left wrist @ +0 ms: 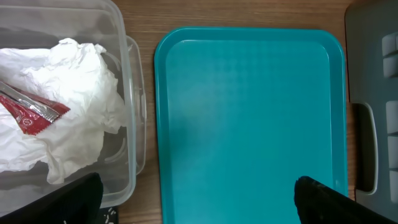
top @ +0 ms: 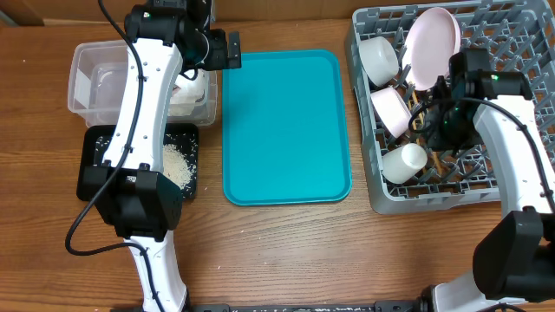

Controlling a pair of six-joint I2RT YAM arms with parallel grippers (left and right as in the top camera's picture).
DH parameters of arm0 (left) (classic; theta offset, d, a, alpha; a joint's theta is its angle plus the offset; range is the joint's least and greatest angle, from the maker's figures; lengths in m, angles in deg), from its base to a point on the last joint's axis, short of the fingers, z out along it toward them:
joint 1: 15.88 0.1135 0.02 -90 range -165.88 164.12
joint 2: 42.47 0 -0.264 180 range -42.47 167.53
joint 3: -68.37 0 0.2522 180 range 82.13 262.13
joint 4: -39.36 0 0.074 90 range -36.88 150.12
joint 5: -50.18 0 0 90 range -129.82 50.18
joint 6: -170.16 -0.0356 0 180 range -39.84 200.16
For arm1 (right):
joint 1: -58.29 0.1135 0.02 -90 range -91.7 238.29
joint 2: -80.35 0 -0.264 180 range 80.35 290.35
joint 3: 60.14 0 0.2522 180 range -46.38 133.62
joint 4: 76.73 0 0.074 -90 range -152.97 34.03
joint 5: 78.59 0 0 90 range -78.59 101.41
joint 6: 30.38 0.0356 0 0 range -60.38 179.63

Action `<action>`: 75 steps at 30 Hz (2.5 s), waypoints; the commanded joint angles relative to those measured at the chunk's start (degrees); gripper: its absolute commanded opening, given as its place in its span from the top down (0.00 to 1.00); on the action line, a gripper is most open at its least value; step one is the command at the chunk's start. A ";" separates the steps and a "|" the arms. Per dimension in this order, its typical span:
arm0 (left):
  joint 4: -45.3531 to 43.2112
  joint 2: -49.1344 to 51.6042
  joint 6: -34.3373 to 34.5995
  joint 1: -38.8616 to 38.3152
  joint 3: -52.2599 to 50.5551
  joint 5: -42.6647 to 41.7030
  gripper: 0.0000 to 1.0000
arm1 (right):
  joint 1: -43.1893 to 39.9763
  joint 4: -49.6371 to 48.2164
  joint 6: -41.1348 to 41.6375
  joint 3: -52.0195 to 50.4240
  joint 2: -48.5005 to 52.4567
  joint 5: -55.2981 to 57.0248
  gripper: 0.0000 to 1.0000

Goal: Sort waste into correct bins and load items into the dishwasher

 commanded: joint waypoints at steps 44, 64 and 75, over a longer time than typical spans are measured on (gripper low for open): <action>-0.04 -0.57 0.35 -0.17 1.42 -0.04 0.00 | -0.94 9.38 11.89 39.06 -18.51 -6.38 0.00; -0.02 -0.57 0.35 -0.17 1.42 -0.04 0.00 | 4.50 -59.25 12.13 -62.58 -80.26 -15.76 0.00; -0.04 -0.57 0.35 -0.17 1.42 -0.04 0.00 | 7.17 -75.25 14.88 -83.17 -93.64 -13.20 0.00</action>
